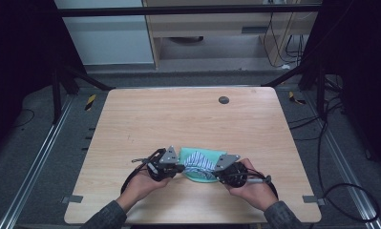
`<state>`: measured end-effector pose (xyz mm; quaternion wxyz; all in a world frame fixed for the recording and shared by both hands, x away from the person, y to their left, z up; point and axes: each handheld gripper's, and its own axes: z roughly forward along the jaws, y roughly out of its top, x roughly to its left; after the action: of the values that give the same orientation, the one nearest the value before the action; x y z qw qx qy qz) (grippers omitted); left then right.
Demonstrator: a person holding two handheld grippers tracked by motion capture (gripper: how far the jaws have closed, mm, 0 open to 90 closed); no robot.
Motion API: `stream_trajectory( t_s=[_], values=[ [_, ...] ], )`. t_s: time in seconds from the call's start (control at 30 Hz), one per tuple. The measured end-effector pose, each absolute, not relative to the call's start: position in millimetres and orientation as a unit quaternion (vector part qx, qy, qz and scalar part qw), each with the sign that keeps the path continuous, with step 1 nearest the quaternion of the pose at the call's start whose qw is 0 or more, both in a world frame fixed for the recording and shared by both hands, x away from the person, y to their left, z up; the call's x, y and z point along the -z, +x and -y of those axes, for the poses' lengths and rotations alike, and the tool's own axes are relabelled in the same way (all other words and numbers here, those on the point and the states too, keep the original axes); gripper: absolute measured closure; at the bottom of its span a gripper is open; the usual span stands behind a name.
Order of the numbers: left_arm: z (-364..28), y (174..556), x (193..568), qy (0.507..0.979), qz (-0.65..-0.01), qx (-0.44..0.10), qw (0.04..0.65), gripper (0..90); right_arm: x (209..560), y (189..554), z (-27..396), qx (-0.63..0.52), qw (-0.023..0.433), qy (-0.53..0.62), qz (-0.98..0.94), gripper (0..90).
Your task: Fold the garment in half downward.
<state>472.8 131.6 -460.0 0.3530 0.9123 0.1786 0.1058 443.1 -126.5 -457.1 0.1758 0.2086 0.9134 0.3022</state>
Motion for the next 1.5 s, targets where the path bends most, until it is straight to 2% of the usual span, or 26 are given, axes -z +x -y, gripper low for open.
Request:
stream_trajectory(
  t_s=[0.83,1.5],
  values=[
    [-134.3,448.7,477.8,0.936,-0.143,-0.078,0.311,90.0,473.4,426.4,120.1,-0.271,0.156,0.179,-0.933,87.9],
    [-135.4,442.6,481.9,0.939,-0.139,-0.068,0.307,90.0,477.8,419.3,118.6,-0.253,0.152,0.169,-0.940,89.8]
  ],
)
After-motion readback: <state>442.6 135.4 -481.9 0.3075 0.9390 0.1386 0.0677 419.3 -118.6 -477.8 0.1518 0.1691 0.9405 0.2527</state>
